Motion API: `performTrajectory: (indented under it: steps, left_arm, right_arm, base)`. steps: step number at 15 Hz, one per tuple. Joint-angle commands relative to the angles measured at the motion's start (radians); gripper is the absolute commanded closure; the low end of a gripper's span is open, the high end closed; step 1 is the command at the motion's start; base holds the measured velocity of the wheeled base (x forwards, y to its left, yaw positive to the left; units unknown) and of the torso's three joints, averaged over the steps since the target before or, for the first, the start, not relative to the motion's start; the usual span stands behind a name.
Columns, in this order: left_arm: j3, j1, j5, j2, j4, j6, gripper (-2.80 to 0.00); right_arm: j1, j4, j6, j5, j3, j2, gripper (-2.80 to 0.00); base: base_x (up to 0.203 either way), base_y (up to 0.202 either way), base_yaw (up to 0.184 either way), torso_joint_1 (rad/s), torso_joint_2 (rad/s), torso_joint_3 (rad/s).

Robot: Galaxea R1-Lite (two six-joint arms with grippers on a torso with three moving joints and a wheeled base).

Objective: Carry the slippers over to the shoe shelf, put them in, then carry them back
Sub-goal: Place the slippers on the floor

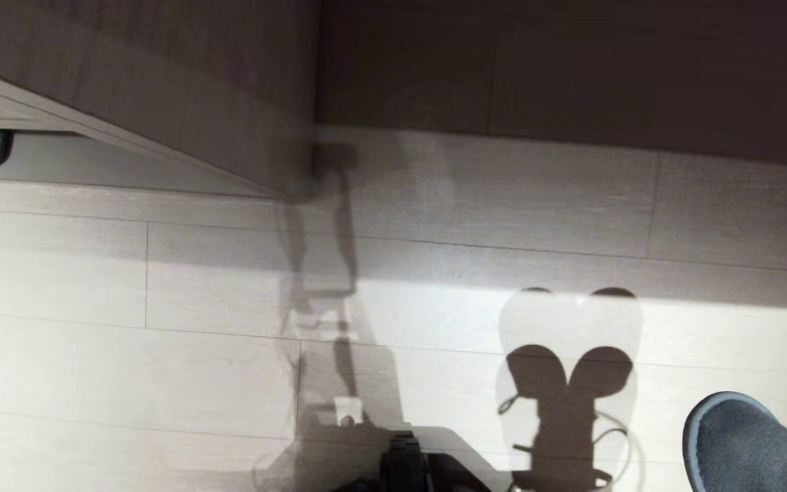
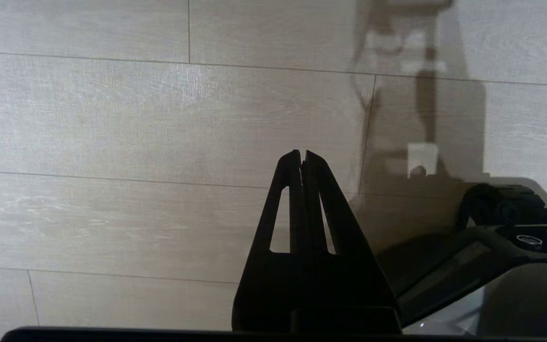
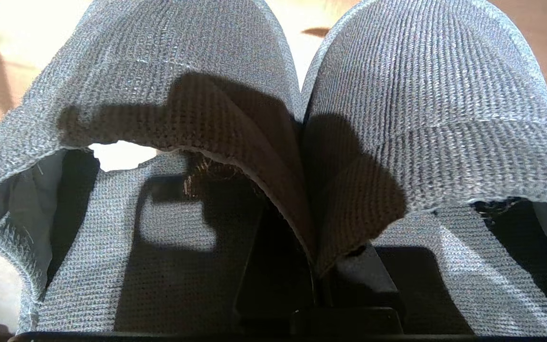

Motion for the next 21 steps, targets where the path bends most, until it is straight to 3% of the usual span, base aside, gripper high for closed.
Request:
performTrajectory:
  steps: [1, 8, 17, 21]
  left_arm:
    - [0.000, 0.000, 0.000, 0.000, 0.000, 0.001, 0.00]
    - [0.000, 0.000, 0.000, 0.000, 0.000, 0.001, 0.00]
    - [0.003, 0.000, -0.002, 0.000, -0.010, -0.002, 0.00]
    - [0.003, 0.000, -0.002, 0.000, -0.010, -0.002, 0.00]
  right_arm:
    - [0.000, 0.000, -0.001, 0.000, 0.000, 0.000, 0.00]
    - [0.000, 0.000, 0.000, 0.000, 0.000, 0.000, 0.00]
    - [0.000, -0.005, 0.004, 0.001, 0.000, 0.001, 0.00]
    - [-0.001, -0.031, -0.004, 0.029, -0.112, 0.085, 0.00]
  base:
    - [0.000, 0.000, 0.000, 0.001, 0.00, -0.201]
    - [0.000, 0.000, 0.000, 0.002, 0.00, -0.191]
    - [0.000, 0.000, 0.000, 0.001, 0.00, -0.019]
    - [0.000, 0.000, 0.000, 0.000, 0.00, 0.000]
